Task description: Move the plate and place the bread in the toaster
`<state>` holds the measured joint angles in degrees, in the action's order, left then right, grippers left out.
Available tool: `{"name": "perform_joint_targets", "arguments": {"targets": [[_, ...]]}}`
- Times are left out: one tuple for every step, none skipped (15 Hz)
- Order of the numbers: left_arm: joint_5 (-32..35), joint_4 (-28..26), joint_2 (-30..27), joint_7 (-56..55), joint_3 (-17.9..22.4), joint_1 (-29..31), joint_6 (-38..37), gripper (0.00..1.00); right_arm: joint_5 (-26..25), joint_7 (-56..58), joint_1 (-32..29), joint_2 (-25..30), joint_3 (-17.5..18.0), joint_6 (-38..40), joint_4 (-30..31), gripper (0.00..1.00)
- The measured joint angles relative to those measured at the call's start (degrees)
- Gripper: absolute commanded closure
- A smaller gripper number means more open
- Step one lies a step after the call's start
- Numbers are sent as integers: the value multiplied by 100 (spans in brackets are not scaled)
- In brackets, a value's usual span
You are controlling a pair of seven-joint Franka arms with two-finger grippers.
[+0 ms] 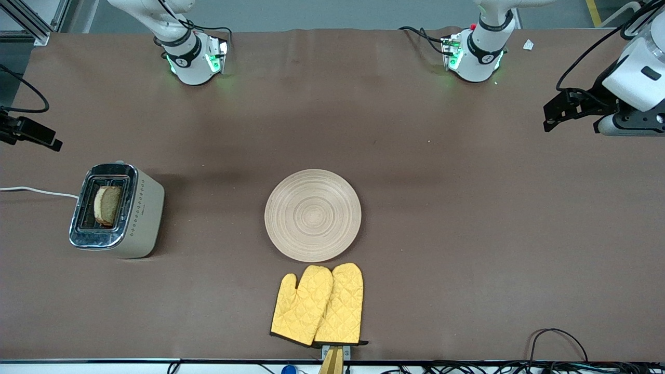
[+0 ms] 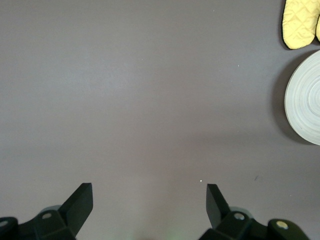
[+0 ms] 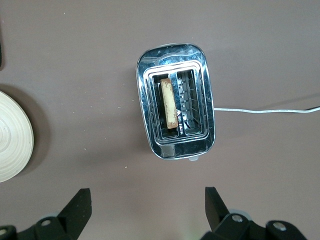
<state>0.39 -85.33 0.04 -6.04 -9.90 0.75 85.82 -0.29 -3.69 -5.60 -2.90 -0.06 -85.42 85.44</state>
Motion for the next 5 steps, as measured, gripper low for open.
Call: {"name": "perform_joint_targets", "arguments": {"targets": [[0,33,0,0,9,8,0,0,0,2,0,12,4,-11,16,0],[0,74,-1,1,25,15,0,0,0,3,0,28,7,-45,35,0],[0,109,-1,3,36,29,-1,0,0,5,0,43,11,-71,50,0],[0,131,-1,4,41,45,-2,0,0,8,3,58,15,-90,63,0],[1,136,-1,5,41,58,-2,0,0,10,8,72,19,-112,74,0]]}}
